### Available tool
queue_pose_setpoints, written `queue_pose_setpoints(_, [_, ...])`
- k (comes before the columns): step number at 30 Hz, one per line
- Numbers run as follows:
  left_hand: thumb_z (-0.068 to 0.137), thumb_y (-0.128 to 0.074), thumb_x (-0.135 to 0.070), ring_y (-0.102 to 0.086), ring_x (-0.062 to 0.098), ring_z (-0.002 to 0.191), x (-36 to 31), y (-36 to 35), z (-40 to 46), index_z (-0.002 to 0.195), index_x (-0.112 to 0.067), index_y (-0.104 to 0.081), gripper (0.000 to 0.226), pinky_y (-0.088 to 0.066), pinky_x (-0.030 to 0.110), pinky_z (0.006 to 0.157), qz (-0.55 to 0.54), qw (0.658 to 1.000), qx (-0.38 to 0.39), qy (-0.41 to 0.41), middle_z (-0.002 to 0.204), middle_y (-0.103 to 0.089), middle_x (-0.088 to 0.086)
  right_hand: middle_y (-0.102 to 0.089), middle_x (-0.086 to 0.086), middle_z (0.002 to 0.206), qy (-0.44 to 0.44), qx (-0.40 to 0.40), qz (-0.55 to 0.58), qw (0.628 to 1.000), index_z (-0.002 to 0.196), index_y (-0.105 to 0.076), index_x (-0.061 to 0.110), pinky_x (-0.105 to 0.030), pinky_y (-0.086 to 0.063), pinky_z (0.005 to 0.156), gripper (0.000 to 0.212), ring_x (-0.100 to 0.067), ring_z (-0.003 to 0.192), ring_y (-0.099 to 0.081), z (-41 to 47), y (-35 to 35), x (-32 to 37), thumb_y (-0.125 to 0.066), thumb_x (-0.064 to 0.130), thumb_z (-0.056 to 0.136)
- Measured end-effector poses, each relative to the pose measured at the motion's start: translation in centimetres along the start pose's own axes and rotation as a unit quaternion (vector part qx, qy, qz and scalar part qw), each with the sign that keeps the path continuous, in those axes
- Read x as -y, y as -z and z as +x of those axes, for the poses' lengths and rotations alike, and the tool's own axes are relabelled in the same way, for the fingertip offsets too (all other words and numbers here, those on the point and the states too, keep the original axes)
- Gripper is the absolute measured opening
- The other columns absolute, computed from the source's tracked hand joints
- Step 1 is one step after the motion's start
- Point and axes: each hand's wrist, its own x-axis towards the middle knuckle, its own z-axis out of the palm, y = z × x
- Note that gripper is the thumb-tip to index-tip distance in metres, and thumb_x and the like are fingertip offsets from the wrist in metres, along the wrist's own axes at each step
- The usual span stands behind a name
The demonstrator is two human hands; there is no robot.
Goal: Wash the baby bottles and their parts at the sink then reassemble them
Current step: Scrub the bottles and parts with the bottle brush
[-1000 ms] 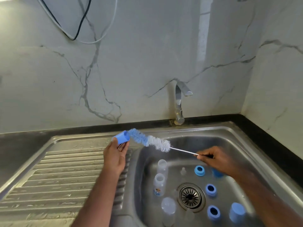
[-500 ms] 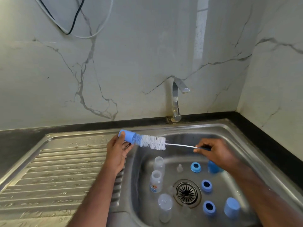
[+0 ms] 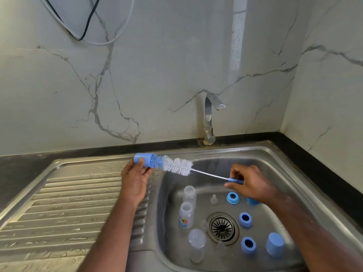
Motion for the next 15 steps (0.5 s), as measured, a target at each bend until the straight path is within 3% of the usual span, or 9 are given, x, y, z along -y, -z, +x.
queue_pose_setpoints(3, [0.097,-0.058,0.001,-0.067,0.023,0.094,0.3,0.1,0.1,0.097,-0.008,-0.064,0.011,-0.061,0.03,0.076,0.089,0.995,-0.03,-0.039,0.095,-0.067,0.01,-0.063,0.011,0.071,0.016,-0.114,-0.131,0.985,0.082,-0.067,0.032,-0.035,-0.053,0.064,0.014,-0.009,0.064,-0.057,0.4,0.5,0.4,-0.072,0.043,0.089])
queue_pose_setpoints(5, [0.097,-0.058,0.001,-0.067,0.022,0.095,0.5,0.1,0.1,0.108,-0.004,-0.065,0.014,-0.061,0.031,0.08,0.131,0.989,-0.007,-0.064,0.098,-0.067,0.011,-0.068,0.009,0.077,0.08,-0.201,-0.204,0.955,0.091,-0.072,0.027,-0.034,-0.052,0.07,0.025,-0.01,0.068,-0.059,0.6,1.2,0.4,-0.059,0.047,0.098])
queue_pose_setpoints(7, [0.098,-0.055,0.001,-0.067,0.023,0.097,0.4,0.2,0.3,0.12,0.0,-0.062,0.023,-0.059,0.034,0.085,0.125,0.99,0.023,-0.059,0.102,-0.067,0.012,-0.065,0.01,0.071,0.096,-0.178,-0.209,0.957,0.086,-0.07,0.028,-0.032,-0.05,0.067,0.045,-0.009,0.063,-0.056,0.6,1.7,0.2,-0.041,0.058,0.102])
queue_pose_setpoints(9, [0.1,-0.049,0.0,-0.069,0.021,0.095,-0.4,0.5,0.3,0.123,0.0,-0.061,0.026,-0.058,0.034,0.086,0.059,0.996,0.062,-0.011,0.102,-0.07,0.01,-0.058,0.009,0.057,0.013,-0.044,-0.088,0.995,0.069,-0.065,0.028,-0.031,-0.047,0.062,0.065,-0.007,0.055,-0.053,0.2,1.6,0.1,-0.03,0.077,0.093])
queue_pose_setpoints(11, [0.101,-0.045,-0.001,-0.072,0.02,0.093,-0.9,0.7,0.2,0.12,-0.002,-0.061,0.025,-0.059,0.033,0.087,0.004,0.995,0.099,0.028,0.099,-0.073,0.008,-0.055,0.006,0.052,-0.045,0.041,0.075,0.995,0.061,-0.062,0.026,-0.029,-0.045,0.059,0.067,-0.005,0.051,-0.05,-0.2,1.1,-0.2,-0.042,0.087,0.08])
queue_pose_setpoints(13, [0.101,-0.046,-0.002,-0.071,0.021,0.095,-0.8,0.5,0.3,0.115,-0.003,-0.063,0.021,-0.059,0.033,0.088,0.0,0.997,0.079,0.02,0.097,-0.074,0.007,-0.06,0.002,0.058,-0.048,0.022,0.092,0.994,0.069,-0.063,0.026,-0.03,-0.047,0.058,0.041,-0.008,0.054,-0.055,-0.1,0.5,-0.3,-0.073,0.064,0.078])
queue_pose_setpoints(15, [0.1,-0.051,0.0,-0.07,0.017,0.088,-0.1,0.2,0.4,0.101,-0.007,-0.065,0.016,-0.06,0.032,0.082,0.064,0.998,0.017,-0.023,0.086,-0.074,0.002,-0.062,0.003,0.064,-0.066,-0.038,0.045,0.996,0.071,-0.063,0.028,-0.031,-0.049,0.06,0.025,-0.012,0.061,-0.058,0.2,0.2,0.0,-0.085,0.038,0.077])
